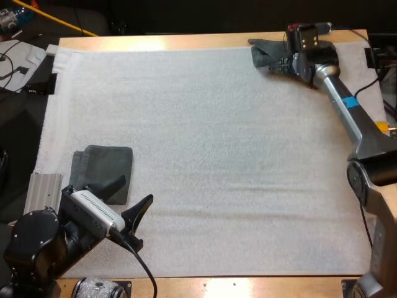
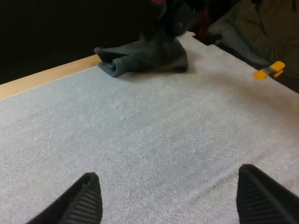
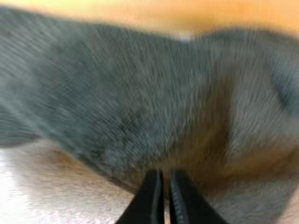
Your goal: Pick towel from pile, fold and stack
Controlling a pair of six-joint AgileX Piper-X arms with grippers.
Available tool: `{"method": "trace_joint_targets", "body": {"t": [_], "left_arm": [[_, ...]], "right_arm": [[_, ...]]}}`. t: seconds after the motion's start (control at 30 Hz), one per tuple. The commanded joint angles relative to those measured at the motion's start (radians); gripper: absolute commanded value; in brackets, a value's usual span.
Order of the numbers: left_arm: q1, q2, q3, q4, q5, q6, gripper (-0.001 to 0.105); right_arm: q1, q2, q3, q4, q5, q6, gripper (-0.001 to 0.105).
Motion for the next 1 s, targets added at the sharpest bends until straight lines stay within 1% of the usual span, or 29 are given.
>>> {"method": "trace_joint_targets", "body": {"t": [0.0, 0.07, 0.2, 0.3, 0.67, 0.97], "left_arm": [[-0.003, 0.005, -0.002, -0.008, 0.008, -0.007, 0.06], [-0.004, 0.004, -0.003, -0.009, 0.007, -0.007, 0.06], [-0.005, 0.005, -0.01, -0.012, 0.006, -0.01, 0.06], [-0.006, 0.004, -0.006, -0.007, 0.005, -0.011, 0.059], [-0.005, 0.015, -0.024, -0.012, 0.007, -0.014, 0.059], [-0.005, 0.033, -0.06, -0.021, 0.009, -0.013, 0.059]], "right_arm": [[0.032, -0.121, -0.008, 0.019, 0.004, -0.088, 0.0], [0.057, -0.201, -0.01, 0.047, 0.006, -0.133, 0.0], [0.092, -0.305, -0.008, 0.115, -0.001, -0.162, 0.0], [0.086, -0.293, -0.009, 0.112, 0.0, -0.15, 0.0], [0.228, -0.562, -0.008, 0.373, -0.023, -0.145, 0.0], [0.355, -0.704, -0.007, 0.563, -0.069, -0.105, 0.0]]}}
